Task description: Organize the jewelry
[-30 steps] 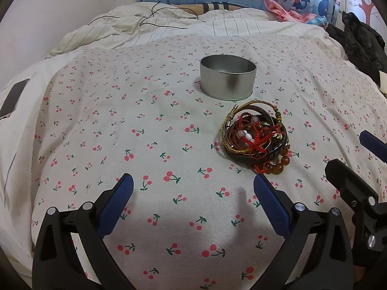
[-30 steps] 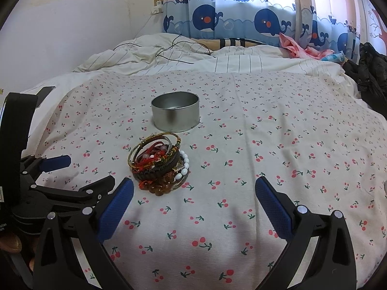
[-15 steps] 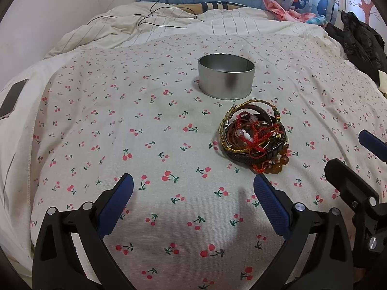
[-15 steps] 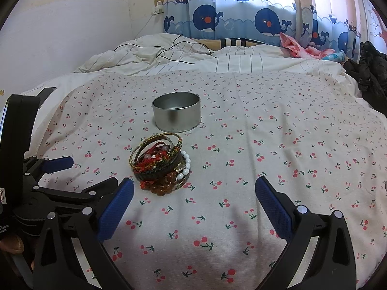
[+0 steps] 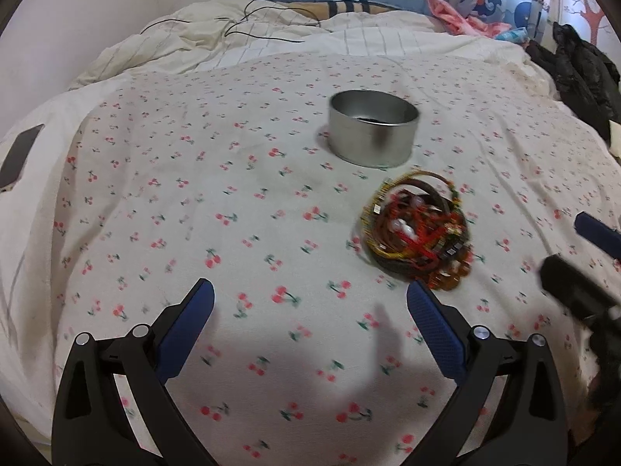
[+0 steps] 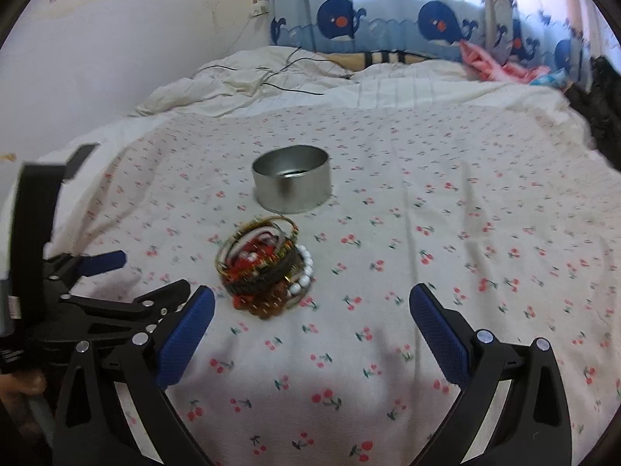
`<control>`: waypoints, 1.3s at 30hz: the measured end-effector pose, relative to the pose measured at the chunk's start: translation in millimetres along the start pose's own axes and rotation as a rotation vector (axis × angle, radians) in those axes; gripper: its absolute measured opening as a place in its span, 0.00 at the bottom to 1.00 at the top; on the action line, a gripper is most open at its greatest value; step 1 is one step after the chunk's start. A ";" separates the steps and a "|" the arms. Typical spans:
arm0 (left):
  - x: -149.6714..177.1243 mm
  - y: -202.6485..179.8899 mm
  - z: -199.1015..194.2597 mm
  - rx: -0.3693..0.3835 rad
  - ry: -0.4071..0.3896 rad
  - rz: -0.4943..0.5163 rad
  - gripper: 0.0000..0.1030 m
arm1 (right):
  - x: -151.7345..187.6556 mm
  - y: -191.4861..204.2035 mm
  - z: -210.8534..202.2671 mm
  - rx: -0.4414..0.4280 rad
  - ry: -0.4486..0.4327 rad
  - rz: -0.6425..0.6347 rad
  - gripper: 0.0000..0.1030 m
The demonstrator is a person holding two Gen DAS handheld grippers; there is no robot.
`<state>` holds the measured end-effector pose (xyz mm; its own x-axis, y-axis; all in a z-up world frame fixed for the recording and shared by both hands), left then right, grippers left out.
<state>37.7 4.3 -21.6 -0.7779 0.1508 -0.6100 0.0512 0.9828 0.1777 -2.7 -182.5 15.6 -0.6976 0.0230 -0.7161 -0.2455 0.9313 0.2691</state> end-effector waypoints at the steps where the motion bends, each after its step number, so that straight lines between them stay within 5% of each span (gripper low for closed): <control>1: -3.3 3.6 1.3 -0.010 0.002 -0.004 0.93 | -5.7 -0.9 5.1 -0.021 0.029 -0.016 0.94; 9: -9.5 29.5 13.9 0.042 0.030 -0.120 0.93 | -32.1 -0.9 41.3 -0.146 0.140 -0.120 0.92; 13: -8.5 23.7 16.3 0.054 0.038 -0.114 0.93 | -43.7 -7.4 62.9 -0.180 0.194 -0.123 0.59; 21: -7.3 19.5 16.1 0.058 0.057 -0.101 0.93 | -49.9 -16.9 93.7 -0.283 0.286 -0.056 0.45; 29: -7.6 20.3 16.4 0.051 0.048 -0.099 0.93 | -46.8 -18.6 112.3 -0.378 0.329 0.027 0.07; 39: -13.2 11.1 20.7 0.130 0.040 -0.106 0.93 | -63.7 -29.8 81.6 -0.407 0.218 0.080 0.06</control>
Point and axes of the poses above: each gripper's, at about its wrist camera, not at the fingertips, and z roughly the way its jaws point, y to its left, x to its underside, the point moved 3 cm from there along z, roughly the way its jaws point, and after that the axes turned 6 degrees about -x, right-handed, at the moved point
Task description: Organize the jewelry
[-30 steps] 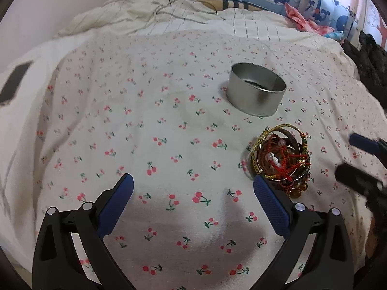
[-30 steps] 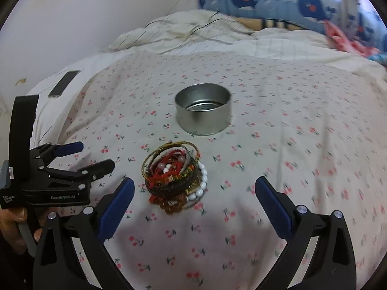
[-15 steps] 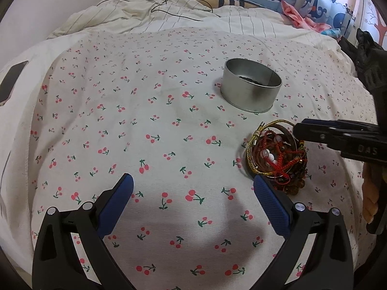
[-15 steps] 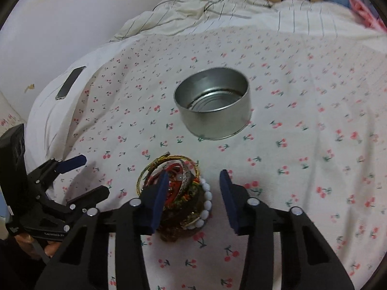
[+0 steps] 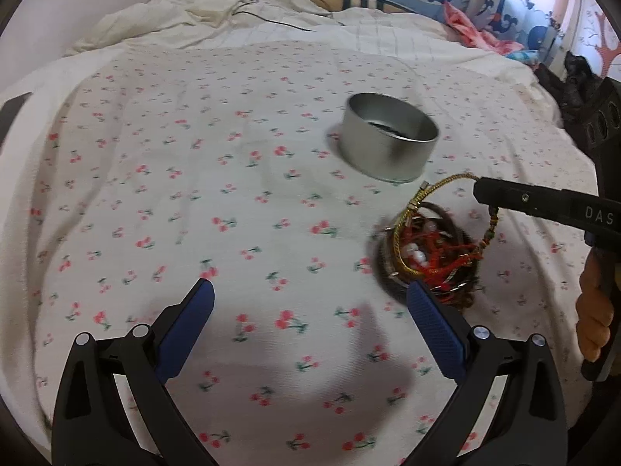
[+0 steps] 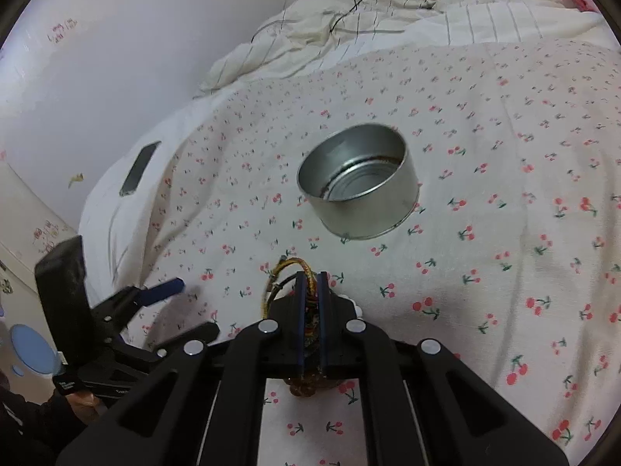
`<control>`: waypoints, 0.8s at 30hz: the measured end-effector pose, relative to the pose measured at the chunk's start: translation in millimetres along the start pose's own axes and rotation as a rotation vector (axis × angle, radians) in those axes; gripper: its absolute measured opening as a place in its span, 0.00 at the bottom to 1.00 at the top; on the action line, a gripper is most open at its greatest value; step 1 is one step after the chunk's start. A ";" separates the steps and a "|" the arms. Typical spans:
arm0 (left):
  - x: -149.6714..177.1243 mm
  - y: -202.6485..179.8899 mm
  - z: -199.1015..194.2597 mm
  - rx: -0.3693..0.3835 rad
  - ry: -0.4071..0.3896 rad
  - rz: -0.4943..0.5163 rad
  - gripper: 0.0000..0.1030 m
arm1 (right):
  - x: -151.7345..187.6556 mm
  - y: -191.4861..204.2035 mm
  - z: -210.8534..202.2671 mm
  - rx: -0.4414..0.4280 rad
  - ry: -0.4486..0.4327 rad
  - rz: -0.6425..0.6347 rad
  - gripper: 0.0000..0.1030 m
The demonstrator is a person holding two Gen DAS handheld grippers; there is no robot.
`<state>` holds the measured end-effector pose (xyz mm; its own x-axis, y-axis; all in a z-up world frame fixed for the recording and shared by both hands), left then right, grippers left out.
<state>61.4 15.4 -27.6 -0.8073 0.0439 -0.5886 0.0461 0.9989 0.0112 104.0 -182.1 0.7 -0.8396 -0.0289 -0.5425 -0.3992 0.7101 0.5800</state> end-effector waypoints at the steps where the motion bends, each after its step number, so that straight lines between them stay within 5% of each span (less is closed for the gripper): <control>1: -1.5 -3.6 0.9 0.013 -0.002 0.005 0.93 | -1.7 -2.3 -5.0 0.011 -0.018 0.006 0.06; 8: -20.0 -37.2 19.0 0.139 -0.005 0.049 0.93 | -5.5 -46.6 -30.3 0.169 -0.079 0.096 0.06; 13: -30.5 -37.4 34.2 0.281 0.025 -0.052 0.90 | -0.4 -59.8 -27.1 0.185 -0.060 0.131 0.06; 18: -26.7 -35.8 48.8 0.339 0.090 -0.087 0.69 | -4.3 -65.5 -42.9 0.191 -0.133 0.161 0.06; 21: -23.2 -40.6 58.0 0.371 0.129 -0.089 0.45 | -5.4 -72.6 -48.1 0.181 -0.150 0.197 0.06; 24: -22.2 -39.9 59.8 0.352 0.129 -0.088 0.33 | -4.0 -75.4 -46.8 0.175 -0.145 0.217 0.06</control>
Point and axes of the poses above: each gripper's, at about its wrist camera, not at the fingertips, and z roughly the way its jaws point, y to its left, x to its underside, the point moved 3 cm from there along z, roughly the way its jaws point, and after that the axes turned 6 degrees about -x, right-handed, at the moved point
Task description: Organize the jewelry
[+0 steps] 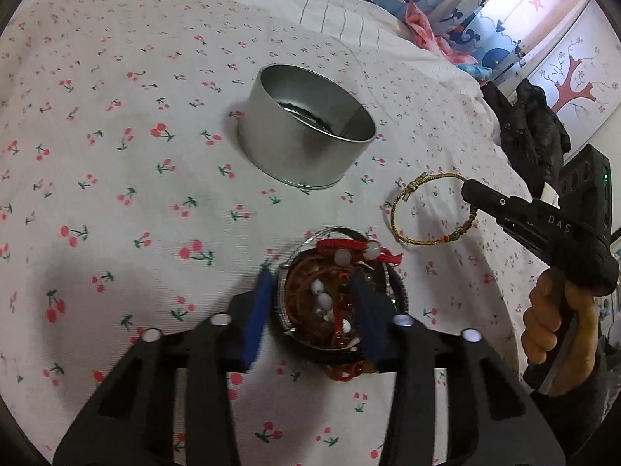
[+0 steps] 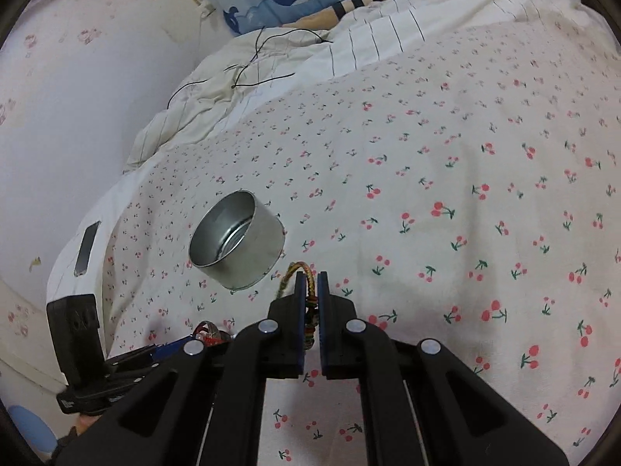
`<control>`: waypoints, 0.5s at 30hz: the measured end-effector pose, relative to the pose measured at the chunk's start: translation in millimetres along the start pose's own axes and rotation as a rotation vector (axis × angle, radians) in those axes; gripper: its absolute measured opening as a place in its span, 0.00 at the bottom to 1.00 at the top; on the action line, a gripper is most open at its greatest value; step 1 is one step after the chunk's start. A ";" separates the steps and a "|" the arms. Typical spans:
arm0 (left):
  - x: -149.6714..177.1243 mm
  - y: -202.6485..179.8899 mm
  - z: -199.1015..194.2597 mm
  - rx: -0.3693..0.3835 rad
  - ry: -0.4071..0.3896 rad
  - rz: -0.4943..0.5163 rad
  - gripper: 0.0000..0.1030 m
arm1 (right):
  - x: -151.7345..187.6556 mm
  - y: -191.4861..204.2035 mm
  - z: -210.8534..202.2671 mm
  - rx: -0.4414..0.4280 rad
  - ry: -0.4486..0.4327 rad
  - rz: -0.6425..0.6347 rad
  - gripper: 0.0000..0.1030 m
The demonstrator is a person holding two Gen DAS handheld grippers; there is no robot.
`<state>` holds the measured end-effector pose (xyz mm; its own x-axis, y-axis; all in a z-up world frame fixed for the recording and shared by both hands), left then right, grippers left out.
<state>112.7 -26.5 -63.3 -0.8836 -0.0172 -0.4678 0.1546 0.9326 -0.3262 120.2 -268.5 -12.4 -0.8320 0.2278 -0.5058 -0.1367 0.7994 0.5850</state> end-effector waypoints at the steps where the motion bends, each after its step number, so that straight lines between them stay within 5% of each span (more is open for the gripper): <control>1: -0.4 1.9 -0.5 0.006 0.001 -0.013 0.29 | 0.2 0.3 0.0 0.000 0.001 -0.001 0.06; 10: -3.6 11.1 -6.6 -0.030 -0.006 -0.025 0.06 | 2.7 1.4 2.9 0.004 0.016 -0.003 0.07; 15: -5.9 10.2 -16.2 -0.054 -0.034 0.017 0.04 | 4.2 3.6 5.3 0.001 0.024 -0.008 0.07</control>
Point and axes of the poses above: each gripper's, at about its wrist camera, not at the fingertips, and z roughly the way its jaws point, y to its left, x to its underside, the point moved 3 cm from there along z, roughly the way its jaws point, and after that the axes turned 6 degrees about -x, right-handed, at the moved point
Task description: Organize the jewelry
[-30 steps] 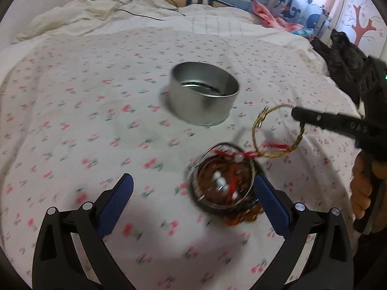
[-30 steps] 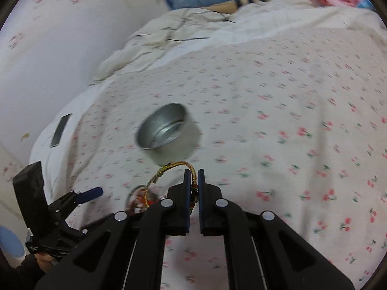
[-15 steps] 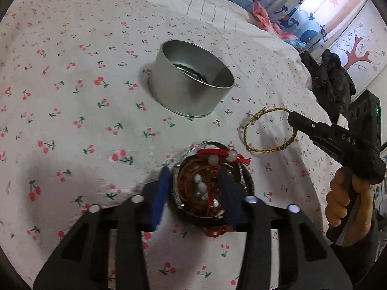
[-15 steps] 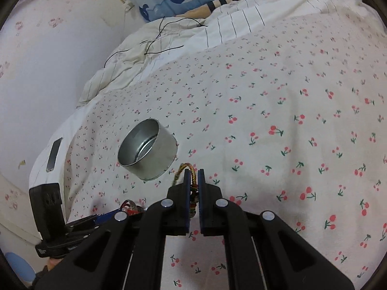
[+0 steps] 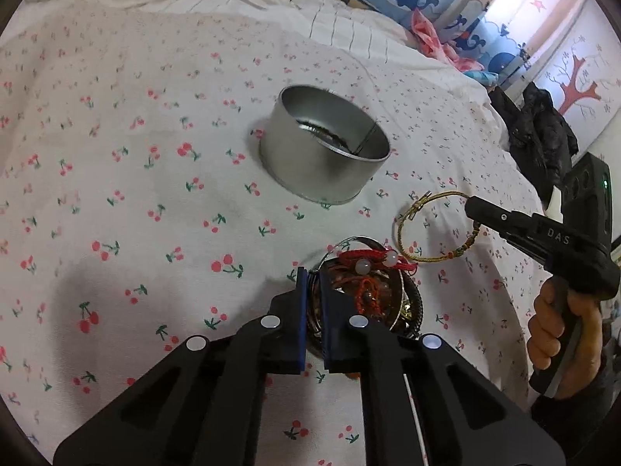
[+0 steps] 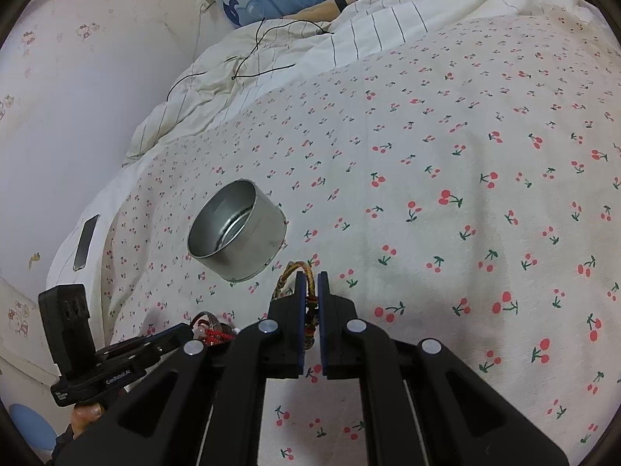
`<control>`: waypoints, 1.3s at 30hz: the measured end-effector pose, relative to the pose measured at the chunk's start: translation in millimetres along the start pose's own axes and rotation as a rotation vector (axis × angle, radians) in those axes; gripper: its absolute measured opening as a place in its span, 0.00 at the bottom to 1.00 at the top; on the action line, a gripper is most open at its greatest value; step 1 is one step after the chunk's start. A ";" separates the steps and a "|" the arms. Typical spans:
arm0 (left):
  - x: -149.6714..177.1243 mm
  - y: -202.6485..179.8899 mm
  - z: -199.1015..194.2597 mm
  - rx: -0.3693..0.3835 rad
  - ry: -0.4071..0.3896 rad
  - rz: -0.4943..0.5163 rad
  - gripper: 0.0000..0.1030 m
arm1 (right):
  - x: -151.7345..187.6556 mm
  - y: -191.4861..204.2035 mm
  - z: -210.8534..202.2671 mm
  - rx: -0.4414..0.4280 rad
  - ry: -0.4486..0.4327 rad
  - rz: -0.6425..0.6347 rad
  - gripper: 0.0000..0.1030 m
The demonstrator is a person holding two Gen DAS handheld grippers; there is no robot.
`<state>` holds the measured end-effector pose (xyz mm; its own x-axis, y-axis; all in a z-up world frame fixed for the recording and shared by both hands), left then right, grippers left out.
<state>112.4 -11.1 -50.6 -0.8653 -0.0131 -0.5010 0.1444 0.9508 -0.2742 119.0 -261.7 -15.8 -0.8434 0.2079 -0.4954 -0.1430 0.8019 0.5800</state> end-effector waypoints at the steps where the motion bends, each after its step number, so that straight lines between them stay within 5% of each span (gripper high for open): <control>1: -0.6 -0.3 -3.6 0.005 -0.014 0.005 0.04 | 0.1 0.2 -0.2 -0.001 0.000 0.000 0.07; 20: -20.3 -17.1 -70.4 0.210 -0.145 0.001 0.00 | -5.0 3.1 -7.8 -0.033 -0.029 0.006 0.07; 24: -25.7 -21.0 -75.3 0.159 -0.143 0.042 0.00 | -4.9 3.7 -8.3 -0.036 -0.029 0.005 0.07; 30: -16.6 -2.5 -27.0 0.058 0.019 0.049 0.02 | -3.8 1.8 -7.0 -0.041 -0.016 0.015 0.07; 33: -12.1 13.8 -3.7 0.046 0.074 0.007 0.16 | -3.2 0.0 -4.1 -0.035 -0.005 0.020 0.07; 35: -12.8 19.4 0.7 0.019 0.066 -0.004 0.48 | -3.1 -1.4 -3.2 -0.028 -0.002 0.024 0.07; 39: -19.2 20.4 8.3 0.015 0.064 -0.019 0.72 | -0.9 -3.4 0.2 -0.019 0.013 0.028 0.08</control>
<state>135.9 6.0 -53.3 -0.8968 -0.0113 -0.4424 0.1342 0.9457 -0.2962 120.4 -264.5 -17.4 -0.8541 0.2224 -0.4702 -0.1292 0.7849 0.6060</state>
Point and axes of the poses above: each gripper's, at about its wrist camera, not at the fingertips, and z roughly the way its jaws point, y to its left, x to its underside, the point moved 3 cm from there along z, roughly the way its jaws point, and after that the axes turned 6 degrees about -x, right-handed, at the moved point
